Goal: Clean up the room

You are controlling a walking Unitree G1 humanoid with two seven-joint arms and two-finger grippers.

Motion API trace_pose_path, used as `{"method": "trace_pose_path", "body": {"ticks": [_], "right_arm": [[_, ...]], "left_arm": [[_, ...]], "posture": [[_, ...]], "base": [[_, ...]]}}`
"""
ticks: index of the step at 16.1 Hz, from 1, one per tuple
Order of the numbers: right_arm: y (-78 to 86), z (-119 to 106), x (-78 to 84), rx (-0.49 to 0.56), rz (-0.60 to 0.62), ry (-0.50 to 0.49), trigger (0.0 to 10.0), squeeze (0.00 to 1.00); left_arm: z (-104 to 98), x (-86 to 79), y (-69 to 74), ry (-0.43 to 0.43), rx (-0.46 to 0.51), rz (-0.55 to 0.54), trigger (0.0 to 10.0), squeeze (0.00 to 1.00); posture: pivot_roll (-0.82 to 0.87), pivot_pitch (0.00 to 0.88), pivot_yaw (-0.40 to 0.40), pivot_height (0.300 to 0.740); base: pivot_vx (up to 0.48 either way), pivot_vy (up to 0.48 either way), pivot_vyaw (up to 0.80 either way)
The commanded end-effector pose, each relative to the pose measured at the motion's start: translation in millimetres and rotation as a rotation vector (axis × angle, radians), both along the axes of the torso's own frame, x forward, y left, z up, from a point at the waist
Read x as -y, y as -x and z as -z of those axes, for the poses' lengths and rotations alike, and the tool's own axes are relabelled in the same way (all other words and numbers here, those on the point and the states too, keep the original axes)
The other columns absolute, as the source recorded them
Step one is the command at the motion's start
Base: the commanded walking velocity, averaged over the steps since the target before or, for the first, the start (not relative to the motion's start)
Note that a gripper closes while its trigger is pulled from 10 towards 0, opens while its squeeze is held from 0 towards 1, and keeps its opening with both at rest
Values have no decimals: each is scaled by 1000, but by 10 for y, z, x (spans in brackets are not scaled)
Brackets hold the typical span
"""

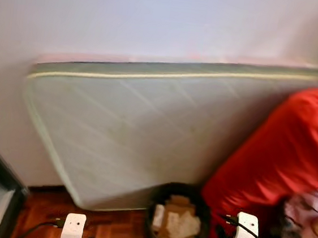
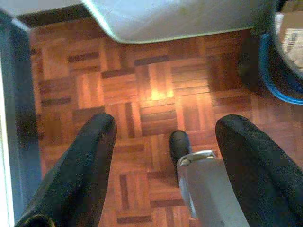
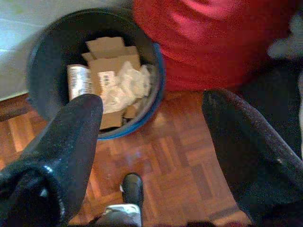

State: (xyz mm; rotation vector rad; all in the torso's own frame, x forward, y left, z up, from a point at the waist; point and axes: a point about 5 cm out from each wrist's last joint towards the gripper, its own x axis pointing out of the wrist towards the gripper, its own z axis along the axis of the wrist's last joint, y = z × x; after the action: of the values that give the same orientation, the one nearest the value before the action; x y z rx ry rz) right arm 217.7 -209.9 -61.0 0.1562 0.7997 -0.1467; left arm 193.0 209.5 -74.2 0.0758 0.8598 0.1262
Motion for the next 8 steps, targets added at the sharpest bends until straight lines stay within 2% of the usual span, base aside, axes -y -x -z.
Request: {"method": "trace_pose_path", "body": {"ticks": [1, 4, 5, 8], "right_arm": [[20, 13, 12, -15, 3, -1, 10000, 0], [21, 14, 11, -18, 1, -2, 10000, 0], [23, 16, 9, -19, 1, -4, 10000, 0], [29, 19, 11, -20, 7, -3, 10000, 0]], "left_arm": [[7, -12, 9, 5, -15, -6, 10000, 0], [8, -7, 7, 0, -20, 3, 10000, 0], [4, -4, 0, -25, -24, 40, 10000, 0], [12, -7, 13, -30, -33, 33, 10000, 0]], "posture": [[-69, 0, -26, 740], [-70, 0, -23, 740], [-70, 0, -21, 740], [-70, 0, -20, 740]], "base": [[0, 0, -738], [0, 0, -731], [0, 0, -725], [0, -480, -723]]}}
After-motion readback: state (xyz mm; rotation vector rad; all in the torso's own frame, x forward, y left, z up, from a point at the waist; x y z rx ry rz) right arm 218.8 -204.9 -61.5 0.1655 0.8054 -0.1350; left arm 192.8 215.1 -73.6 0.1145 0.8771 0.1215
